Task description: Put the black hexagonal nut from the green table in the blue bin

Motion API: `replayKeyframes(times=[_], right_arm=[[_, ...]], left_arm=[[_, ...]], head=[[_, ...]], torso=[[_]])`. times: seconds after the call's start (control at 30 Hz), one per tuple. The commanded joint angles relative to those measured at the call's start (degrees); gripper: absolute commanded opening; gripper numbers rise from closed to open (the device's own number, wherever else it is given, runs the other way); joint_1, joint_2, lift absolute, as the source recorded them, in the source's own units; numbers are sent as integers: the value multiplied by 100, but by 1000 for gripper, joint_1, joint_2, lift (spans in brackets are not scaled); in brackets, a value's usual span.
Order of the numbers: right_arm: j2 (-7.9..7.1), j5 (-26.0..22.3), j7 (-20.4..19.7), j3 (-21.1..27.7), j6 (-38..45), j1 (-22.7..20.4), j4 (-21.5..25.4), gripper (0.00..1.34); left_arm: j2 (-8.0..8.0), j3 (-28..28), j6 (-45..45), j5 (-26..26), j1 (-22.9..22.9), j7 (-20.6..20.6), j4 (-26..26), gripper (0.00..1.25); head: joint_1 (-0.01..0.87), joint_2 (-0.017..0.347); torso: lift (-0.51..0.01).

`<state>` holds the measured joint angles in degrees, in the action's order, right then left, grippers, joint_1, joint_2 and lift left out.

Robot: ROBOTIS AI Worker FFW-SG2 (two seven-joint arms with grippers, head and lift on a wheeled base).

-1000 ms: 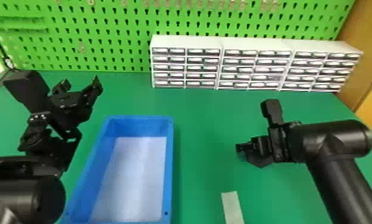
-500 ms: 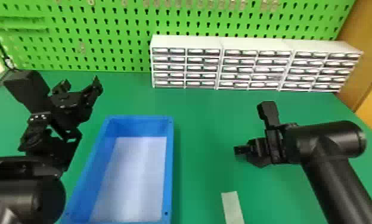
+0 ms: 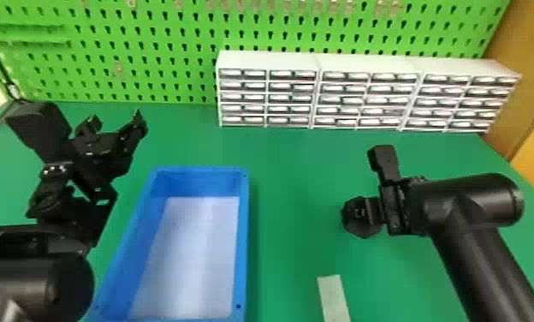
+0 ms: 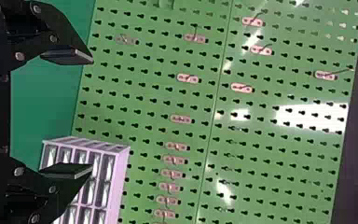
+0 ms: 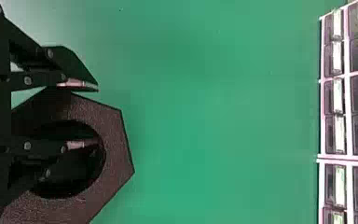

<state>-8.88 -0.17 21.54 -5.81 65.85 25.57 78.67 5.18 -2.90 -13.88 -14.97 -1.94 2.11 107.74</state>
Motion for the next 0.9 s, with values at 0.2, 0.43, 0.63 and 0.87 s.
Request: replayKeyframes(times=[0.2, 0.43, 0.63, 0.87], right_arm=[[18, 17, -1, 36, -195, -113, 158, 385], [9, 70, -1, 71, -222, -192, 307, 385], [-26, 131, -1, 230, -327, -298, 615, 385], [-79, 193, -1, 748, -846, -535, 1160, 385]], left_arm=[[0, 0, -1, -15, 0, 0, 2, 815], [0, -9, -1, -23, 9, 0, 2, 815], [0, -9, -1, -32, 18, 0, 11, 815], [0, -9, -1, -41, 36, 0, 2, 815]], head=[[692, 8], [692, 8], [692, 8], [692, 8]], torso=[[-97], [-97], [-97], [-97]])
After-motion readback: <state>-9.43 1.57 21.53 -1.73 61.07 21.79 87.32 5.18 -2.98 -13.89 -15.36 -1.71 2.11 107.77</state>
